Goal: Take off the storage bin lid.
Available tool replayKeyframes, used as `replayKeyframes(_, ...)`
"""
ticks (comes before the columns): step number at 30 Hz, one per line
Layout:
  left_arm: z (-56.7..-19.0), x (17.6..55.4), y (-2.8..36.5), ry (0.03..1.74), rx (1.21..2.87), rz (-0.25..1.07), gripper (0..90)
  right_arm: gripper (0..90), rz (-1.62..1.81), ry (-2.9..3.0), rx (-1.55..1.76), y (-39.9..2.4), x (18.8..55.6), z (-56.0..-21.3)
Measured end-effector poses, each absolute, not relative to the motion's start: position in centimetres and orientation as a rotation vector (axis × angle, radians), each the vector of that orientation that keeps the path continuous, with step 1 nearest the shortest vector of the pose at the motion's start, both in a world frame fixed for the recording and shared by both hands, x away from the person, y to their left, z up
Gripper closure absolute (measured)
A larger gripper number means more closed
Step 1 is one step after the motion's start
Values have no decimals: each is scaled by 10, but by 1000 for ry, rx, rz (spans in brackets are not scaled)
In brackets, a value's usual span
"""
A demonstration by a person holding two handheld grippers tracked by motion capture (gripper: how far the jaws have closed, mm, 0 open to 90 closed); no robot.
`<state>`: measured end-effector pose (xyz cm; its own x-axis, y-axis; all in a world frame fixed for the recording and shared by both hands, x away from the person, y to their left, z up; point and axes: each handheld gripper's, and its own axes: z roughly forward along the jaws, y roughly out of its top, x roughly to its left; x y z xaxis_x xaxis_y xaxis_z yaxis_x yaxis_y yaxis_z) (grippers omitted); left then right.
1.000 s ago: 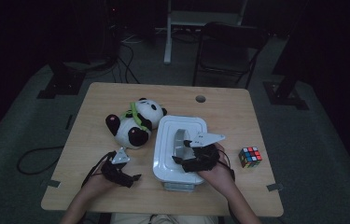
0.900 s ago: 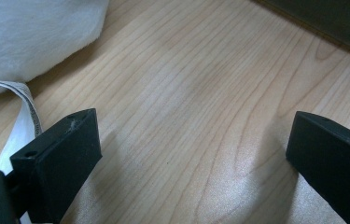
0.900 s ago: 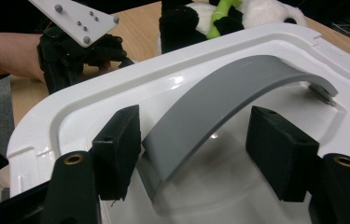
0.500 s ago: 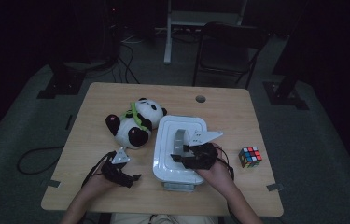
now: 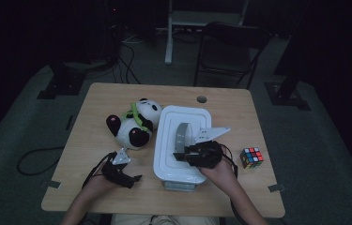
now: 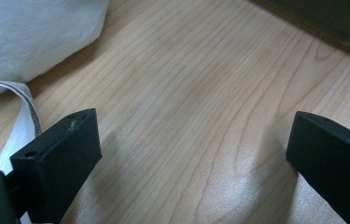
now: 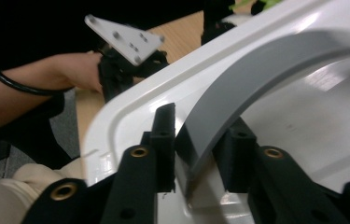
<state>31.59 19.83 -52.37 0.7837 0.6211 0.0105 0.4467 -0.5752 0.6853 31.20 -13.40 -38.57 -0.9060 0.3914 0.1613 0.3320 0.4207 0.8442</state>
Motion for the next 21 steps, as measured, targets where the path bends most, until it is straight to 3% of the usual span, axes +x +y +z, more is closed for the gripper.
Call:
replayKeyframes(10, -524, 316, 198, 792, 2277, 323, 36, 862, 1658, 2575, 630, -142, 307, -360)
replayKeyframes(21, -524, 316, 198, 792, 2277, 323, 37, 867, 1674, 2453, 698, -162, 316, -340)
